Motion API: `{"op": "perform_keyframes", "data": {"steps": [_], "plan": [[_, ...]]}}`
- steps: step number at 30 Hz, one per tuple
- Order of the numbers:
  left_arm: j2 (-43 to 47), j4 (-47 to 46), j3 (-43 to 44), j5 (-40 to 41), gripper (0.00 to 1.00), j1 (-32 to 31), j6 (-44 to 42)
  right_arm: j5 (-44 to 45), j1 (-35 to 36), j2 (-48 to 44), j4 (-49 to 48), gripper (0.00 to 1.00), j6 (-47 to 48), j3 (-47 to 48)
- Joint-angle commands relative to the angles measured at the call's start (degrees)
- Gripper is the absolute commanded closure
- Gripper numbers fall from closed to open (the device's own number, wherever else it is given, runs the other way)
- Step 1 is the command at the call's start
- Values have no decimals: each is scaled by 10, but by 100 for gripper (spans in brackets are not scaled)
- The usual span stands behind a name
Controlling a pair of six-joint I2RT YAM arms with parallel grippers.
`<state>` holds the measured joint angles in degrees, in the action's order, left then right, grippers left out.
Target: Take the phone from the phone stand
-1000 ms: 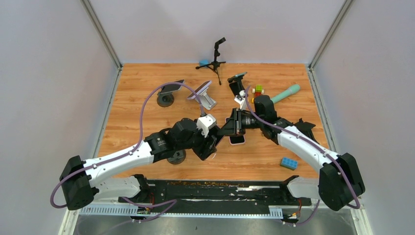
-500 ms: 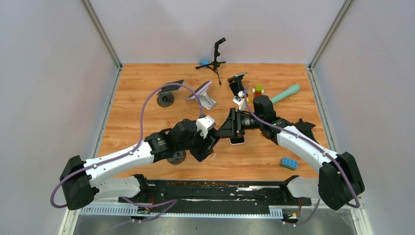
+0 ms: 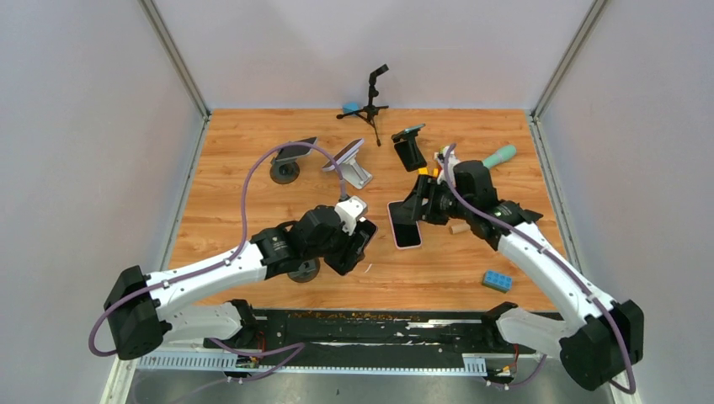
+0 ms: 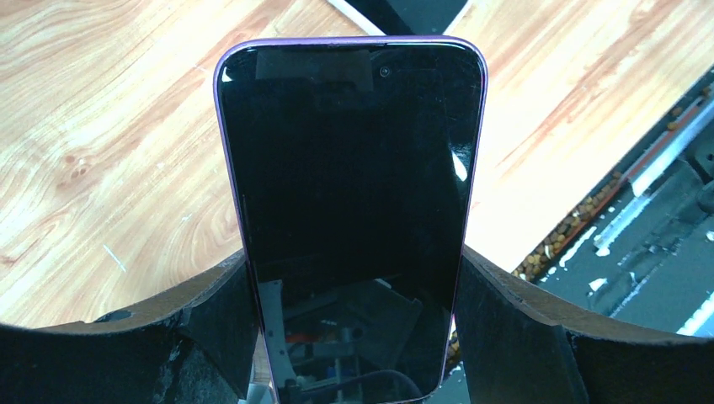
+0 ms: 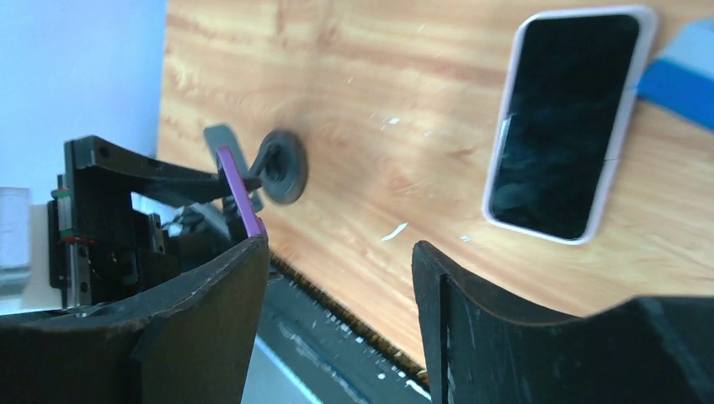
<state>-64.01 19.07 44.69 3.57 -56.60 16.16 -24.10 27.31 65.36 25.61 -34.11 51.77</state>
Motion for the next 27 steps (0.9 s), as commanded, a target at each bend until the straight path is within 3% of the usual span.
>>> {"op": "perform_keyframes", "data": {"steps": [1,10,23,27], "plan": [[-35,-28,30,36,100,0,22,139,-7,-64,55,36,33,20],[-133,-73,66,109,100,0,107,184,-14,-141,90,36,28,-18],[-262,-97,127,210,100,1,247,203,-20,-160,135,35,68,-12],[-285,-113,132,207,100,9,274,210,-20,-170,150,35,74,-11]]}}
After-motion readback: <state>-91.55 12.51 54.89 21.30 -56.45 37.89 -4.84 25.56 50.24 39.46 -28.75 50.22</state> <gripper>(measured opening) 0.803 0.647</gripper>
